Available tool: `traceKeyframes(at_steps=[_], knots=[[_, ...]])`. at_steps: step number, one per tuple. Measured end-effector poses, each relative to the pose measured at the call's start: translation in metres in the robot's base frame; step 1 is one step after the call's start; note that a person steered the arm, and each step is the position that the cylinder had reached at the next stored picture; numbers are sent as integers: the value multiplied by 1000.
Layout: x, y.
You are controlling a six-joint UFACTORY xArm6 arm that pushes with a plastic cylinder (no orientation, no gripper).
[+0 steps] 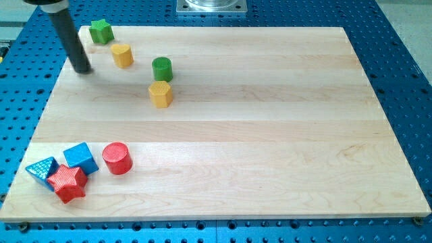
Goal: Place the yellow hexagon diagonal to the green circle
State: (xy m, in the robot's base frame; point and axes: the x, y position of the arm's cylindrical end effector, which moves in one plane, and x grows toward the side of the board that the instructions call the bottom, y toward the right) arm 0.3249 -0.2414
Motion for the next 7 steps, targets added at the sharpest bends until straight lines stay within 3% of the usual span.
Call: traceKeyframes(at_steps=[2, 3, 5, 7], knots=[[-36, 70], [-34, 53], [52, 47], [80, 110]])
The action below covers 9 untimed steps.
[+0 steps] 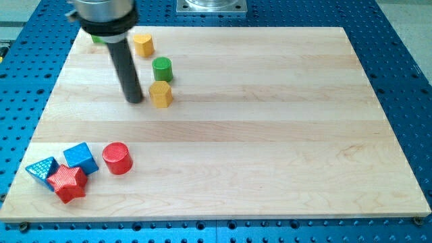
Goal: Place the yellow hexagon diagonal to the green circle
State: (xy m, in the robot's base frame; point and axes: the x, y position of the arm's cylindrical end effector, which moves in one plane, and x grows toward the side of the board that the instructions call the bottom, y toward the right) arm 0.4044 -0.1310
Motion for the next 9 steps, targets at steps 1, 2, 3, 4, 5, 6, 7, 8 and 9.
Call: traceKeyframes(at_steps=[1, 2, 3, 4, 5, 6, 7, 8, 9], knots=[[2, 45], [2, 60], [-2, 53], [-11, 53], [-24, 53], [-38, 53], [-47, 55], [-53, 64], [-60, 74]])
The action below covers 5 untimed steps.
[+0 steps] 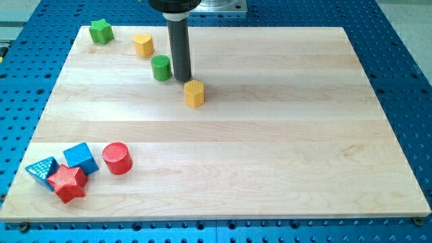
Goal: Place the yellow hexagon diagonal to the green circle
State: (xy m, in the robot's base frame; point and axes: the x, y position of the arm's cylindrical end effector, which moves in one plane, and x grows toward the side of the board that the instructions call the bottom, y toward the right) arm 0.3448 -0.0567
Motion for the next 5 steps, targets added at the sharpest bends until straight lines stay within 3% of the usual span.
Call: traceKeyframes(at_steps=[1, 2, 3, 4, 5], knots=[[-3, 17], [-37, 56], [-104, 55], [-138, 4], [-120, -54]])
